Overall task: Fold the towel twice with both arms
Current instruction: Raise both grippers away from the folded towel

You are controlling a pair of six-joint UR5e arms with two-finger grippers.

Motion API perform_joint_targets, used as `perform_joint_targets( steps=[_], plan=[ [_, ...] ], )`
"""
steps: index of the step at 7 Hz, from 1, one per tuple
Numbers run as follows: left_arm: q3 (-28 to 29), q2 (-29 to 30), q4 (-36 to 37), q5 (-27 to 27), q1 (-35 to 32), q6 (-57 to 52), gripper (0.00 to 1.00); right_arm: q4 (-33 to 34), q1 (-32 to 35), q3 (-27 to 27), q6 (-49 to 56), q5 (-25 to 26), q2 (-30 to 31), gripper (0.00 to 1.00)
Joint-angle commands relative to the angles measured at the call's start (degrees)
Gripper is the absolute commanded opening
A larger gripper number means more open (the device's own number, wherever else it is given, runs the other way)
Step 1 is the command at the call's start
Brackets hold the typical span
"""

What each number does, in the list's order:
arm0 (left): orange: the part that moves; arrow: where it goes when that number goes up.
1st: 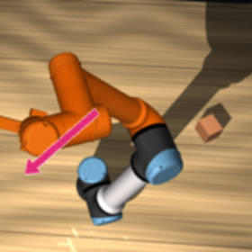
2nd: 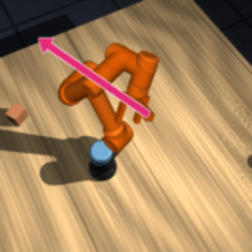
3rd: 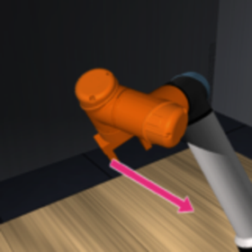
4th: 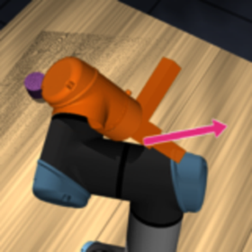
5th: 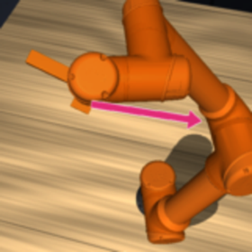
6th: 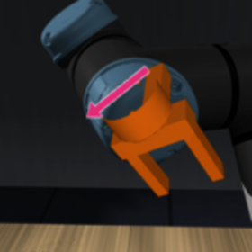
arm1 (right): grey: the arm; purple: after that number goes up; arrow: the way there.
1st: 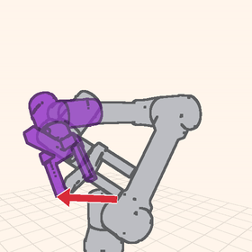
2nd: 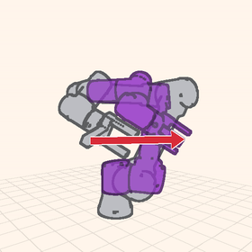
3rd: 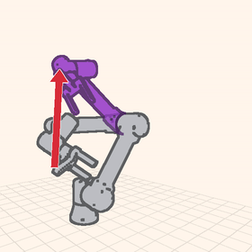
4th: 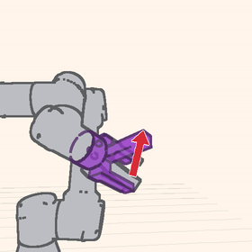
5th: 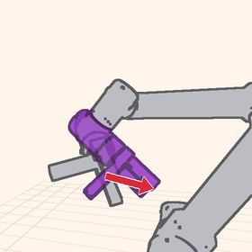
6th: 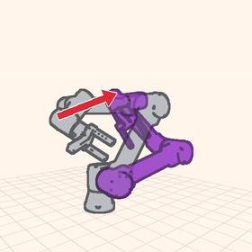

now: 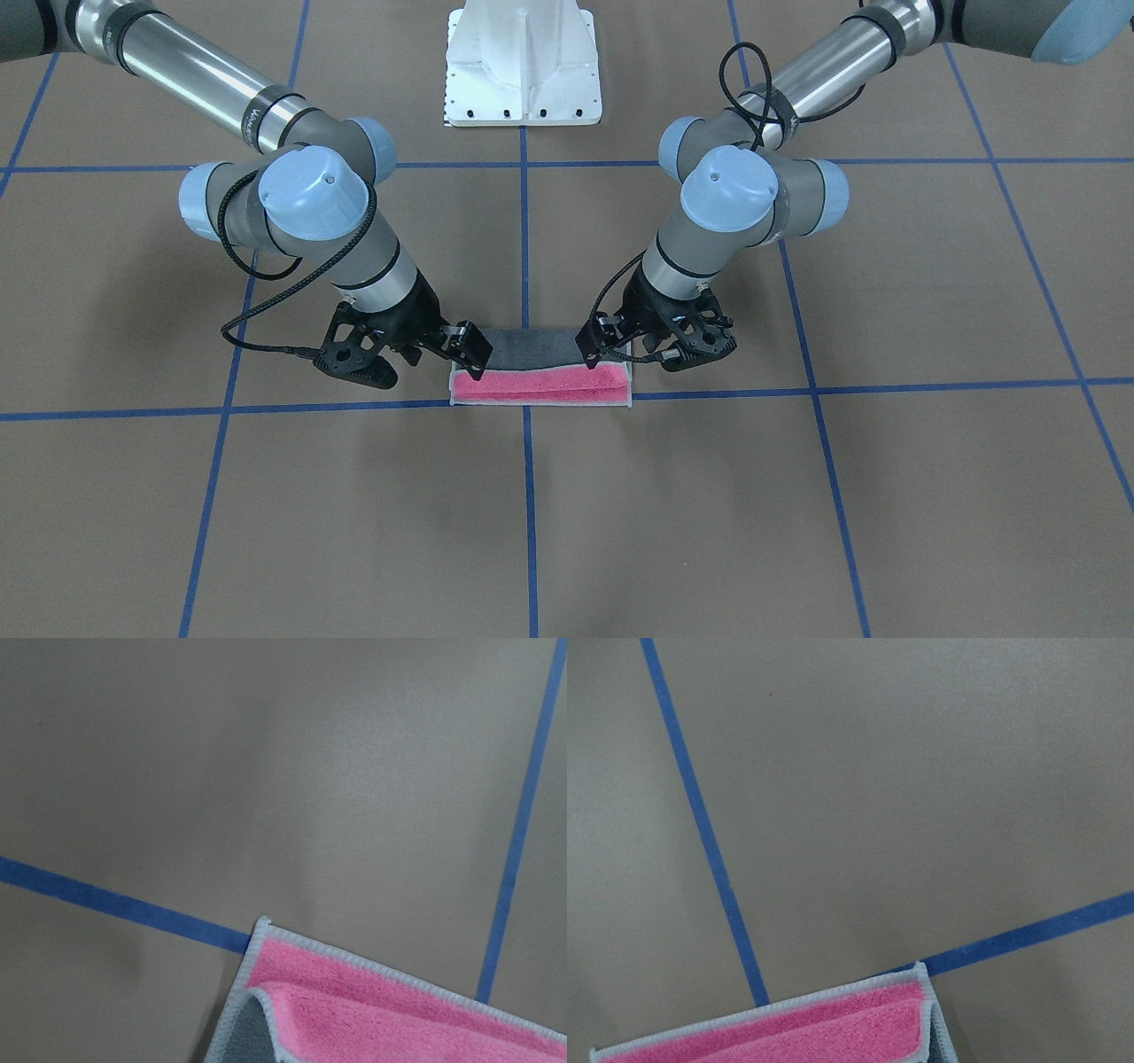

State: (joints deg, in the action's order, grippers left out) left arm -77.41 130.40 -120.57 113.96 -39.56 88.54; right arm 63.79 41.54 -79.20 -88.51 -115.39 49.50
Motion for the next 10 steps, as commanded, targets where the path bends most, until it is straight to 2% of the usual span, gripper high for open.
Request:
perform_joint_targets(
  steps=[1,5,7,10],
  plan=[
    [3.82,1.07,-5.61,-0.14,0.53,2.77,1.00,-0.07,2.49,0.01,2.19,-2.90,0.42,0.99],
    [5.77,3.01,-5.73,-0.23,2.03,3.57,1.00,0.02,7.15,-0.08,7.29,-8.44,2.61,0.99],
    [9.98,7.21,-5.82,-0.31,1.94,3.48,1.00,0.02,9.17,-0.26,8.96,-11.77,3.49,0.99],
    [12.71,8.11,-8.27,-2.78,1.86,3.39,1.00,0.02,10.93,-0.61,10.19,-13.71,4.81,0.99]
  ],
)
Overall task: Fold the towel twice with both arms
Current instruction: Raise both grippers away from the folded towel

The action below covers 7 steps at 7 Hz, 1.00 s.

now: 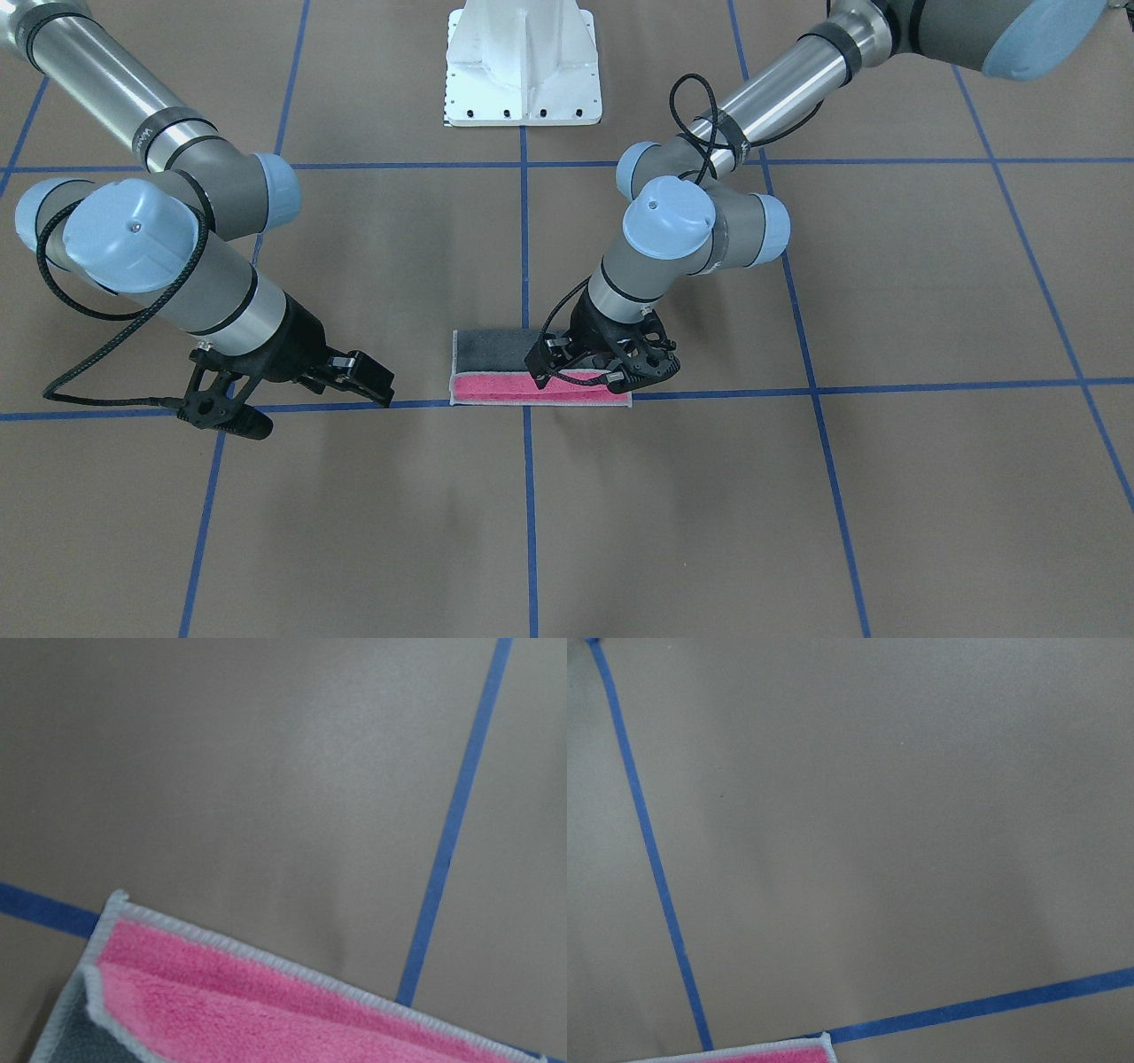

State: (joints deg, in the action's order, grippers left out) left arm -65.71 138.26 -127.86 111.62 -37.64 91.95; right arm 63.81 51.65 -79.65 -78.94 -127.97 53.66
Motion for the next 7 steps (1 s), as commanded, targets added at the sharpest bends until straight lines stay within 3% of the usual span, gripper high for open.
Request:
perform_joint_targets(
  steps=[1,4,7],
  plan=[
    [1.45,0.87,-0.99,-0.52,-0.24,0.07,1.00,0.00,1.87,-0.15,2.11,-2.02,1.27,0.99],
    [6.54,4.73,-3.09,-0.44,-1.72,0.07,1.00,0.00,3.11,-0.33,3.44,-4.22,2.42,0.99],
    [6.91,4.74,-3.01,0.26,-4.71,-1.32,1.00,-0.09,3.02,-1.55,2.04,-8.08,2.94,0.99]
  ],
)
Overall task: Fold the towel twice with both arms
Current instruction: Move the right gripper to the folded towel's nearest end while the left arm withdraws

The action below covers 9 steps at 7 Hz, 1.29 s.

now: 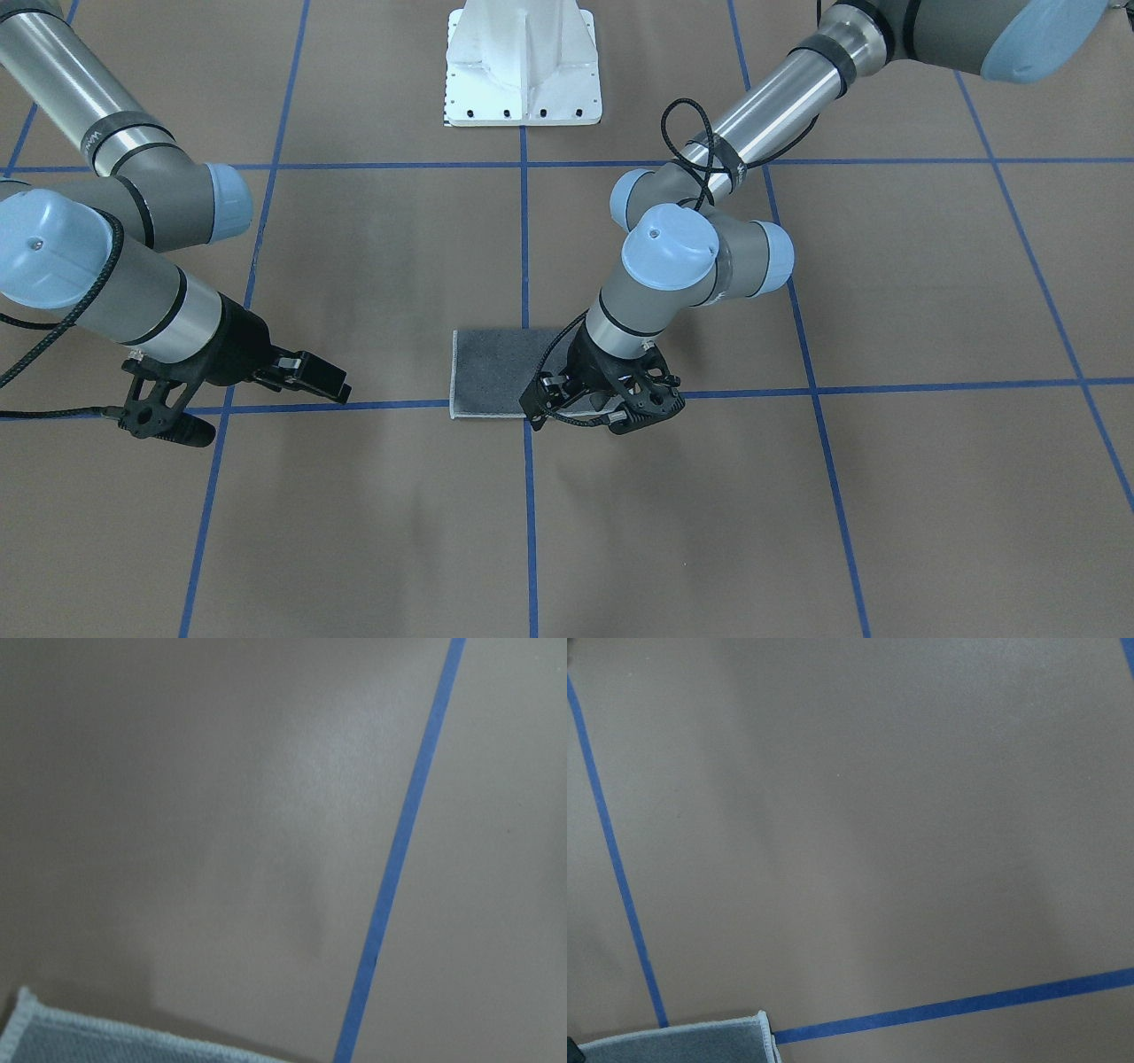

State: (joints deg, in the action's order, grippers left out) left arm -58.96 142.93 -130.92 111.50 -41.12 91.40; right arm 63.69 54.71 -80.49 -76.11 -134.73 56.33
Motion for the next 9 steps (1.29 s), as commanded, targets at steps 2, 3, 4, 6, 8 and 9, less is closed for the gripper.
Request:
perform_joint_targets(
  steps=[2,3,4,6,8,9],
  plan=[
    [-0.19,-0.11,0.49,6.67,-5.35,-3.94,1.00,-0.06,-4.76,-3.52,-9.36,0.07,0.54,0.99],
    [-0.37,-0.37,0.67,10.72,-7.64,-4.30,1.00,0.03,-8.62,-4.14,-14.71,4.78,0.02,0.99],
    [-0.46,-0.46,0.76,12.84,-8.71,-5.61,1.00,0.03,-12.49,-3.97,-18.86,9.97,-0.60,0.99],
    [-1.33,-1.50,0.76,13.22,-8.89,-5.80,1.00,0.29,-15.85,-2.05,-20.48,17.98,-2.97,0.98],
    [-1.51,-1.69,0.67,13.22,-9.24,-5.80,1.00,0.20,-18.13,2.78,-20.39,21.07,-6.31,0.98],
    [-1.51,-1.69,0.67,13.22,-9.50,-5.89,1.00,0.20,-18.76,3.32,-20.30,21.70,-6.32,0.98]
  ],
)
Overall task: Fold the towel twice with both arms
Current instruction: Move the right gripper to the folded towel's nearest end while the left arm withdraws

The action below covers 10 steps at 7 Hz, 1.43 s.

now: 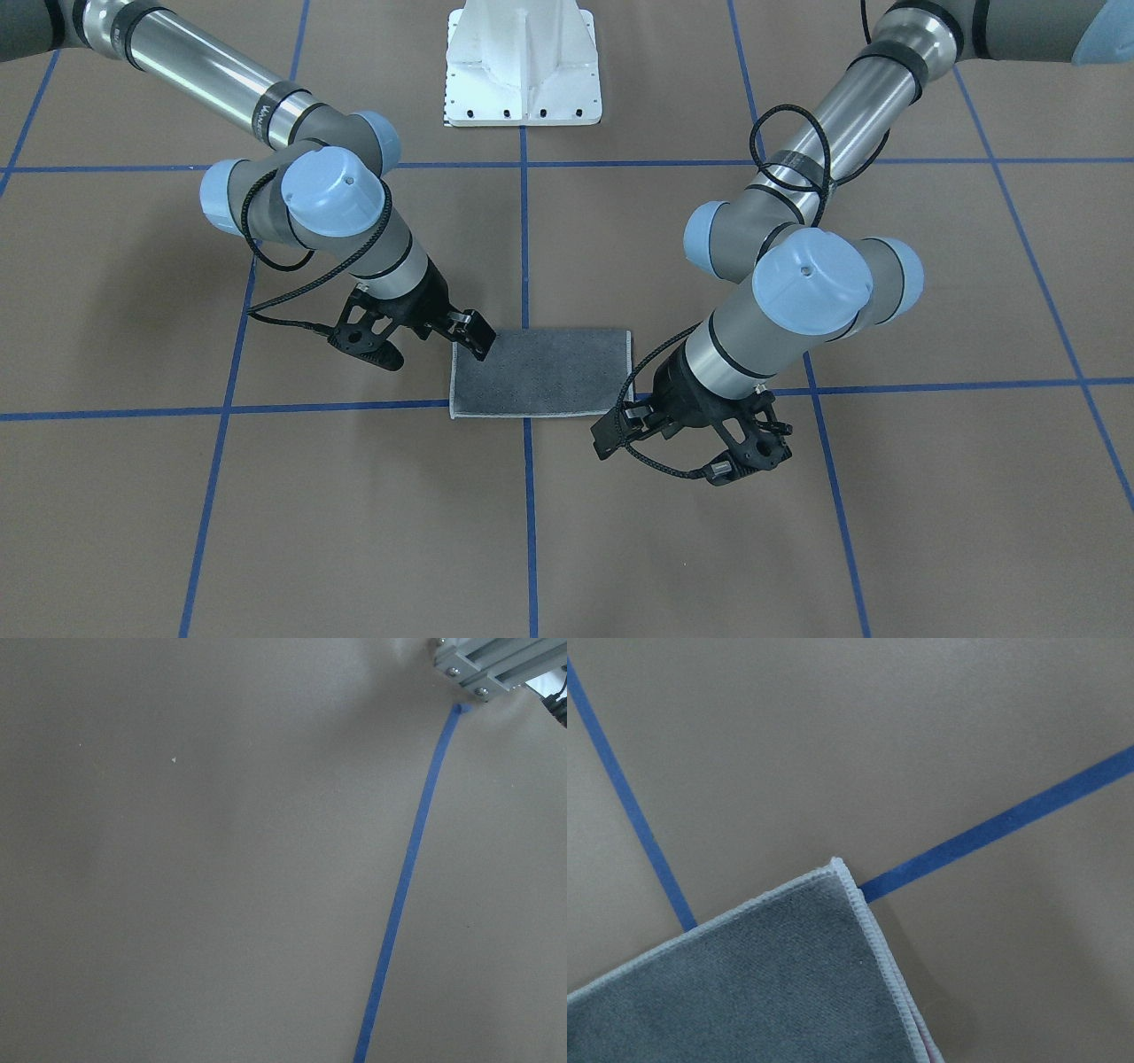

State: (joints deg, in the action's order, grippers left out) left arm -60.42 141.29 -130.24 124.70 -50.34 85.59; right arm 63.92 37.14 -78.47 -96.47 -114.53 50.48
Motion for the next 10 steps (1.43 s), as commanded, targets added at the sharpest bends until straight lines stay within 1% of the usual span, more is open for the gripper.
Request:
perform_joint_targets(
  steps=[1,3,4,6,7,8,9,10],
  plan=[
    [-0.05,-0.05,-0.01,0.02,-0.28,-0.07,1.00,0.06,-1.54,1.39,0.23,1.51,-0.38,0.98],
    [0.04,-0.05,-0.01,0.02,-0.28,-0.07,1.00,0.06,-1.54,1.31,0.23,1.16,-0.20,0.98],
    [-0.05,-0.05,-0.01,0.02,-0.19,-0.07,1.00,0.06,-1.89,1.22,0.23,1.16,-0.12,0.94],
    [0.04,-0.05,-0.01,0.02,-0.19,-0.07,1.00,0.06,-1.98,1.30,0.32,1.24,-0.03,0.44],
    [0.04,-0.05,-0.01,-0.07,-0.11,-0.07,1.00,0.06,-1.98,1.30,0.84,1.16,0.23,0.11],
    [0.04,-0.05,-0.01,-0.07,-0.02,0.01,1.00,0.06,-1.89,1.30,1.28,0.98,0.32,0.00],
    [0.04,-0.05,-0.01,0.02,-0.19,0.01,1.00,-0.03,-1.63,1.04,1.29,0.54,0.50,0.00],
    [0.12,-0.05,-0.01,0.02,-0.19,0.01,1.00,-0.11,-1.02,0.00,1.64,-1.29,1.37,0.00]
  ],
)
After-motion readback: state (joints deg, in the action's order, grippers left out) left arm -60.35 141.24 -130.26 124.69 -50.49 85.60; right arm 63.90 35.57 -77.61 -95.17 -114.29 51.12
